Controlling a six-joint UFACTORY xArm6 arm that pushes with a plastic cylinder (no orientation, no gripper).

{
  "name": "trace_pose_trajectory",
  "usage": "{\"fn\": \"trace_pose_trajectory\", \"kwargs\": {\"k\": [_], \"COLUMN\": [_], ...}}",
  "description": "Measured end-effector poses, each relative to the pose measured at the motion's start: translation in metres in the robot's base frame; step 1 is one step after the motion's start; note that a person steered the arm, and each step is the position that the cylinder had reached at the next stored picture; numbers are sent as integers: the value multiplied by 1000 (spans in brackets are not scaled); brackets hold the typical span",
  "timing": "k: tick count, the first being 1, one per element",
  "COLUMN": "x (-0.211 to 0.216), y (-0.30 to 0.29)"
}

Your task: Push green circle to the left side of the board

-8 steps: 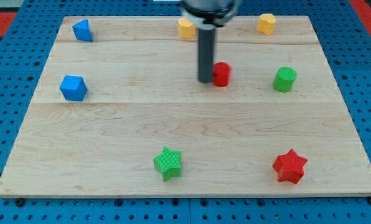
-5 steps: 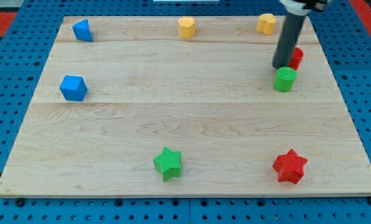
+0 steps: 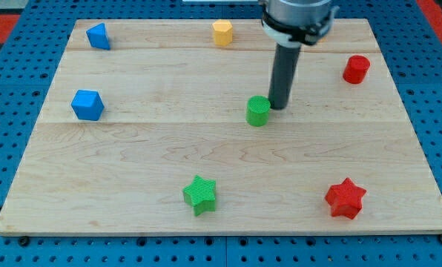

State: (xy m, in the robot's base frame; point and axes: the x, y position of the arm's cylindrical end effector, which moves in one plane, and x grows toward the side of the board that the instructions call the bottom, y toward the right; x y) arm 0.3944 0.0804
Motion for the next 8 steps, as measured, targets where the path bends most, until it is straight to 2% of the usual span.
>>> {"fn": "trace_pose_trajectory", "kwargs": {"k": [1,2,3,4,5,7,8], "x": [27,35,7,-10,27,81,107], "y": [-73,-21,-17,34,45,-85,-90]}}
